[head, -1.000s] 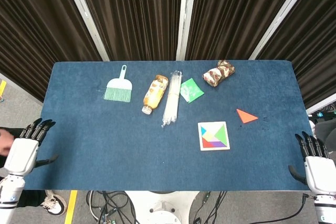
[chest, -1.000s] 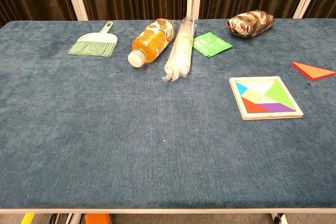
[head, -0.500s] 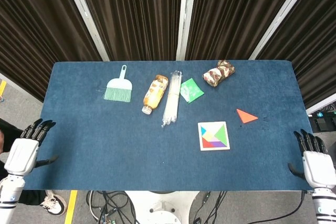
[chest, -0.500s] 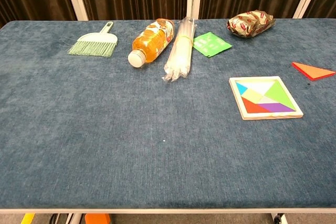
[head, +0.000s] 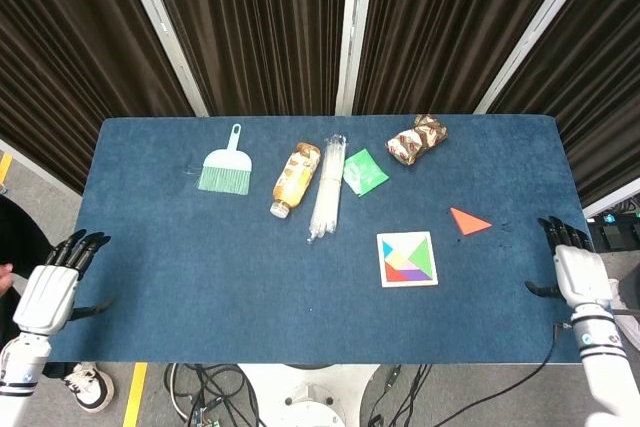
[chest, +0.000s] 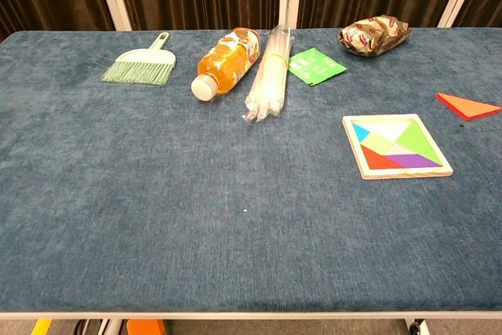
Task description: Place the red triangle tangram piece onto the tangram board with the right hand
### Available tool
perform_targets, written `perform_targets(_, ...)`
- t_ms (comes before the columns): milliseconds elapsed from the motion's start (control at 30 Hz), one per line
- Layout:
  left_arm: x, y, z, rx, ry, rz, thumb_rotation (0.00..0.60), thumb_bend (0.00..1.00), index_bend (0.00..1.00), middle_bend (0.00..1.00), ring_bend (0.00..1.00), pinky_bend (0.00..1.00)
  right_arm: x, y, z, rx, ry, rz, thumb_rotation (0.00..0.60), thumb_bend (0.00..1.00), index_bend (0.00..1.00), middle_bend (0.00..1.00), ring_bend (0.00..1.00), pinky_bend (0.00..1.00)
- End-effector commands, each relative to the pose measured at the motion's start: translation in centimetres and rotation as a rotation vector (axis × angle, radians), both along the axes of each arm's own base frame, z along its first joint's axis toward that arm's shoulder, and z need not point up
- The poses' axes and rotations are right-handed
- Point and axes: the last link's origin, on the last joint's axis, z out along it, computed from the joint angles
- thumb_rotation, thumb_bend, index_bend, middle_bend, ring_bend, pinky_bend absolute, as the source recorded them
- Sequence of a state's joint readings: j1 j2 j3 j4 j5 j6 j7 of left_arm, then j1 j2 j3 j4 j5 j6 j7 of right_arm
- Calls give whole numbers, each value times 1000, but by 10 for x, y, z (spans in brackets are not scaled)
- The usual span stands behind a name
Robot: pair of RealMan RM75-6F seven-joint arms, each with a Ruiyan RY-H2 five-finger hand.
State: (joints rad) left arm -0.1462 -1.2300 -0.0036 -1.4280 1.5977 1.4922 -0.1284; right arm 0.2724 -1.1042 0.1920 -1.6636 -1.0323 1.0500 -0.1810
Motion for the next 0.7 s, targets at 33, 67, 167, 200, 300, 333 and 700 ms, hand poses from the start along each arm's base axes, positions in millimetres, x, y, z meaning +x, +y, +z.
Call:
perform_targets(33, -1, 0, 0, 2, -2, 4, 600, 0, 144, 118, 50, 171, 10, -28, -13, 31, -23, -22, 600, 39, 0, 0, 0, 0)
perform_targets(67, -1, 0, 0, 3, -3, 4, 600, 0, 144, 118, 50, 171, 11, -33, -16, 33, -30, -31, 600, 36, 0, 0, 0, 0)
perform_targets(167, -2, 0, 1, 5, -4, 4, 600, 0, 144, 117, 50, 171, 11, -47, -25, 47, -47, -72, 600, 26, 0, 0, 0, 0)
perform_targets(200, -3, 0, 1, 6, -5, 4, 600, 0, 144, 117, 50, 171, 11, -51, -27, 52, -50, -84, 600, 24, 0, 0, 0, 0)
perform_targets(300, -4, 0, 1, 7, -6, 8, 600, 0, 144, 117, 50, 170, 13, -61, -35, 56, -49, -107, 600, 25, 0, 0, 0, 0)
perform_targets(333, -5, 0, 1, 6, -7, 10, 600, 0, 144, 117, 50, 170, 15, -65, -38, 49, -51, -112, 600, 25, 0, 0, 0, 0)
perform_targets(700, -5, 0, 0, 1, -2, 18, 600, 0, 144, 118, 50, 171, 33, -94, -68, 35, -51, -133, 600, 28, 123, 0, 0, 0)
